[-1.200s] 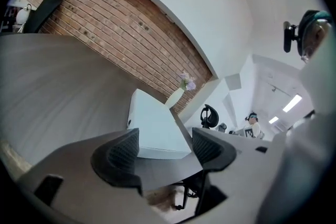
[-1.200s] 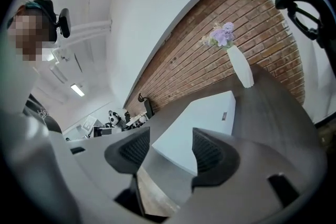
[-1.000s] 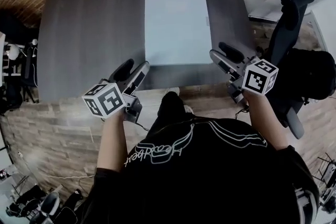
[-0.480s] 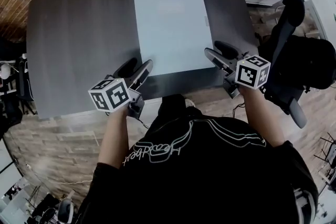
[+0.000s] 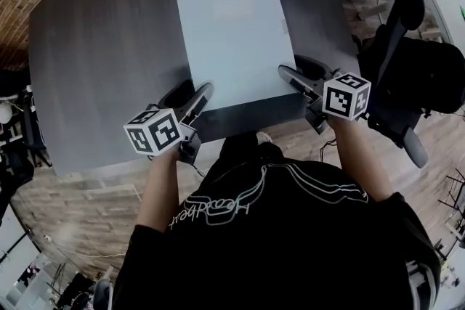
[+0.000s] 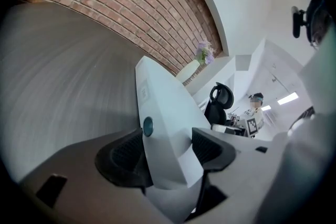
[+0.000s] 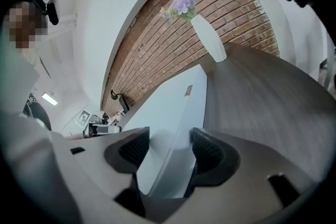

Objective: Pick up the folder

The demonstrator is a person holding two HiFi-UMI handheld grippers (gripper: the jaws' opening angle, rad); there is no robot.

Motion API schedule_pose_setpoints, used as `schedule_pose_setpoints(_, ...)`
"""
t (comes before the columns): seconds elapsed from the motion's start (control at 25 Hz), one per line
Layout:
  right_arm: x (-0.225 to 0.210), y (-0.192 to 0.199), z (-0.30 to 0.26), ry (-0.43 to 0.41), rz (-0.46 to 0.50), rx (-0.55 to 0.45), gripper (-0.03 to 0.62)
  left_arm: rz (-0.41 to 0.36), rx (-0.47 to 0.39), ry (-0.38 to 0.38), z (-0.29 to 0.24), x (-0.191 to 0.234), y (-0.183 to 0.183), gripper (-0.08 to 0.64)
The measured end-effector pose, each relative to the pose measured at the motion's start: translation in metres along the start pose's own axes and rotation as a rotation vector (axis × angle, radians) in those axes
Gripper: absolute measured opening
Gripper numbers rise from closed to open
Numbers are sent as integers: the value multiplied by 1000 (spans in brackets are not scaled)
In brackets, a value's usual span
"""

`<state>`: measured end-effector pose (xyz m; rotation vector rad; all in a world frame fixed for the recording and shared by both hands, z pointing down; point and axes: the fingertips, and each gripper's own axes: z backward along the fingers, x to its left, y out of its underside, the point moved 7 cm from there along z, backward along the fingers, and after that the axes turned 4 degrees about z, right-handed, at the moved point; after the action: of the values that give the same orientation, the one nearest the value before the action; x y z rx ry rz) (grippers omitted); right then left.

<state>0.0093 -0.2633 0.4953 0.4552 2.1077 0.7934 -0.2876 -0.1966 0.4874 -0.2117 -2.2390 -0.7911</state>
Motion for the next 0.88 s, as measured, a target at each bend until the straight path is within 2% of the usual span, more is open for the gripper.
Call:
schedule_pose_setpoints(0.32,-1,2,1,25,7,-13,221,34,29,34,-6,2,2,272)
schedule_pose_setpoints(0.68,-1,1,0,41,7,16,221,14,77,54,-10,5,2,272)
schedule_pose_setpoints(0.88,0,2,1,47,9,21,221,10,75,53,-9,5,3,272)
